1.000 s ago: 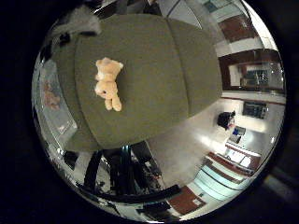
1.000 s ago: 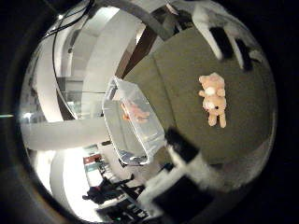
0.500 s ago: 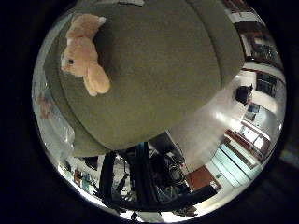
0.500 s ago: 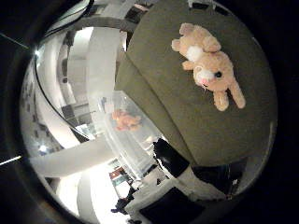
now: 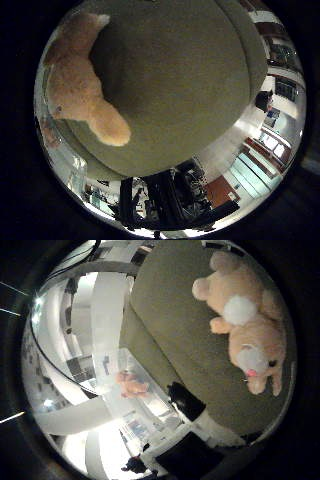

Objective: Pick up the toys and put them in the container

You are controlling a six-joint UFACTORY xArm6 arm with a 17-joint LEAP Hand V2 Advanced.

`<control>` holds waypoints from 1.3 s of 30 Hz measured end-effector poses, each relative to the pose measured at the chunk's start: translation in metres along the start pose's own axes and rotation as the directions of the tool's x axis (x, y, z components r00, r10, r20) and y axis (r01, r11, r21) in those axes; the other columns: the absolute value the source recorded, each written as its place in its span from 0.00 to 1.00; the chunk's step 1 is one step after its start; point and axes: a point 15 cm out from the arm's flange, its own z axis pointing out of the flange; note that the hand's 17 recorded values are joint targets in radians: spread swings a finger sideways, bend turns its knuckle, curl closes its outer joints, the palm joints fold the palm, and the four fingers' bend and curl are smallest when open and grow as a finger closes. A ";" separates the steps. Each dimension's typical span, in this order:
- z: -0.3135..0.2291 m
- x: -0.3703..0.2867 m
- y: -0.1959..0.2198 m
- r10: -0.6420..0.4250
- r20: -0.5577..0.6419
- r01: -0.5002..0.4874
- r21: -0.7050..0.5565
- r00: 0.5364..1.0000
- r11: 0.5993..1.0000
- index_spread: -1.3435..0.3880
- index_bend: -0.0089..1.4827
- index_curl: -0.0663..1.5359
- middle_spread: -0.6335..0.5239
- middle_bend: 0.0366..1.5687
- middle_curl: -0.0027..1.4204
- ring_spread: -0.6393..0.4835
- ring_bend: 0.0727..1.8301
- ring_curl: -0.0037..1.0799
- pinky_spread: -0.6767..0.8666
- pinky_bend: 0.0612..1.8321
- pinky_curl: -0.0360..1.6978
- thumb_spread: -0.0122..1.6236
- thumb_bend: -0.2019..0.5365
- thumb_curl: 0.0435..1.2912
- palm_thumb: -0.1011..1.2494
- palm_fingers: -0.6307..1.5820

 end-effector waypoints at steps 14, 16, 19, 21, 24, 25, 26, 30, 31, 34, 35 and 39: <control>0.022 -0.005 0.000 0.014 0.007 -0.014 -0.071 1.000 0.997 0.75 0.09 0.19 0.67 0.18 0.27 0.69 0.26 0.30 0.72 0.39 0.11 0.64 0.25 0.24 0.61 0.42; 0.025 -0.005 0.001 0.012 0.002 -0.012 -0.083 1.000 0.996 0.73 0.09 0.19 0.59 0.23 0.29 0.59 0.33 0.33 0.65 0.45 0.11 0.63 0.25 0.24 0.62 0.48; 0.029 -0.002 0.009 0.011 -0.011 -0.012 -0.116 1.000 0.993 0.67 0.11 0.18 0.47 0.30 0.34 0.42 0.46 0.41 0.43 0.59 0.14 0.62 0.25 0.25 0.65 0.58; 0.030 -0.002 0.010 0.006 -0.016 -0.008 -0.121 1.000 0.993 0.62 0.13 0.20 0.40 0.36 0.38 0.37 0.52 0.45 0.31 0.68 0.17 0.62 0.26 0.26 0.67 0.69; 0.031 -0.004 0.012 -0.011 -0.026 0.007 -0.128 1.000 0.992 0.55 0.22 0.25 0.32 0.42 0.44 0.32 0.55 0.49 0.23 0.72 0.21 0.61 0.25 0.28 0.71 0.78; 0.032 -0.003 0.013 -0.020 -0.033 0.016 -0.132 0.999 0.991 0.53 0.29 0.28 0.31 0.46 0.46 0.32 0.56 0.51 0.24 0.73 0.22 0.60 0.26 0.28 0.73 0.81; 0.032 -0.003 0.013 -0.027 -0.037 0.022 -0.135 0.999 0.991 0.53 0.34 0.31 0.30 0.48 0.48 0.31 0.57 0.52 0.24 0.73 0.23 0.60 0.26 0.29 0.74 0.82; 0.028 -0.006 0.010 -0.046 -0.043 0.040 -0.122 0.998 0.992 0.53 0.55 0.44 0.30 0.63 0.57 0.32 0.66 0.59 0.28 0.79 0.28 0.58 0.25 0.31 0.80 0.81; 0.028 -0.007 0.009 -0.047 -0.043 0.041 -0.122 0.998 0.992 0.53 0.58 0.47 0.30 0.65 0.59 0.33 0.68 0.61 0.29 0.80 0.30 0.58 0.25 0.31 0.81 0.80; 0.019 -0.011 0.001 -0.061 -0.046 0.057 -0.095 0.997 0.994 0.55 0.65 0.53 0.31 0.70 0.63 0.33 0.71 0.65 0.31 0.84 0.33 0.57 0.25 0.33 0.83 0.78; 0.014 -0.011 -0.003 -0.069 -0.047 0.065 -0.080 0.996 0.995 0.56 0.67 0.55 0.31 0.71 0.64 0.34 0.72 0.67 0.31 0.85 0.34 0.56 0.26 0.34 0.84 0.77; -0.013 -0.012 -0.022 -0.093 -0.052 0.092 -0.015 0.994 0.996 0.59 0.70 0.58 0.34 0.75 0.66 0.34 0.73 0.71 0.33 0.85 0.37 0.56 0.26 0.39 0.89 0.77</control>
